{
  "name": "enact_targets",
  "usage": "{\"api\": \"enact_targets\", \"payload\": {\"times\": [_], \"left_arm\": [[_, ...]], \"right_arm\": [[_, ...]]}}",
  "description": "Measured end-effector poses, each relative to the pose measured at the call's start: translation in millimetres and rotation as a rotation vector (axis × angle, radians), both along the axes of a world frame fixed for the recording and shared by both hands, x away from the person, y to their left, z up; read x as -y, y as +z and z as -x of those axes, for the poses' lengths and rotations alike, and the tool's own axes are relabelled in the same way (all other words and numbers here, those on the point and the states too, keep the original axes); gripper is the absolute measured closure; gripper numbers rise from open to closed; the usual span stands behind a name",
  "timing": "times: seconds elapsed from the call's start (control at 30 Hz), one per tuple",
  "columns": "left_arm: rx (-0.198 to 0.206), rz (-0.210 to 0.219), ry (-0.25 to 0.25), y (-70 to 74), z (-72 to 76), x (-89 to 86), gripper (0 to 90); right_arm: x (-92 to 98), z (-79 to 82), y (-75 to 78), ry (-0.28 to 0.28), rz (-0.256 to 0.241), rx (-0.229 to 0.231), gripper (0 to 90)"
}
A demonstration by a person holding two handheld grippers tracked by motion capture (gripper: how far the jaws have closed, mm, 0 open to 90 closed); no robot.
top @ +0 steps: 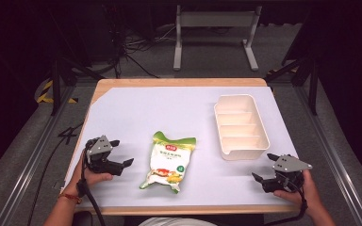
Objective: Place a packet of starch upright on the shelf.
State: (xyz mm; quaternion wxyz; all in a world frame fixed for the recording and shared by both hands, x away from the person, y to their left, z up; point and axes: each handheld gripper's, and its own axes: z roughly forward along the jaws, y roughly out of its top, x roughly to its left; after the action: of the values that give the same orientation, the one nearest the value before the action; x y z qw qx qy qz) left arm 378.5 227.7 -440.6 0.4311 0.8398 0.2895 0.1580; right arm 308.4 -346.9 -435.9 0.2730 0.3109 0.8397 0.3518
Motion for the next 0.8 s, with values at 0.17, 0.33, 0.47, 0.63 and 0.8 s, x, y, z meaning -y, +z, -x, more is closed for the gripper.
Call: {"api": "enact_targets", "payload": {"times": [0.17, 0.33, 0.47, 0.63, 0.8], "left_arm": [[0.020, -0.018, -0.060, 5.4, -5.6, 10.1, 14.3], [0.008, -0.044, -0.125, 22.0, -18.2, 26.4, 13.9], [0.028, -0.079, -0.193, 35.7, -34.4, 53.4, 12.8], [0.010, -0.098, -0.239, 39.2, -55.3, 83.3, 11.9], [-0.008, -0.136, -0.325, 31.7, -70.6, 113.9, 11.8]], "right_arm": [[-1.9, -0.2, 0.1, 0.003, 0.002, -0.004, 11.5], [-5.2, 0.2, -0.6, 0.010, 0.018, -0.011, 11.5], [-4.8, -1.1, -1.7, 0.007, 0.017, -0.021, 11.5], [-5.1, 0.0, -1.5, 0.010, 0.019, -0.018, 11.5], [-3.5, -0.7, -2.3, 0.012, 0.019, -0.024, 11.5]]}}
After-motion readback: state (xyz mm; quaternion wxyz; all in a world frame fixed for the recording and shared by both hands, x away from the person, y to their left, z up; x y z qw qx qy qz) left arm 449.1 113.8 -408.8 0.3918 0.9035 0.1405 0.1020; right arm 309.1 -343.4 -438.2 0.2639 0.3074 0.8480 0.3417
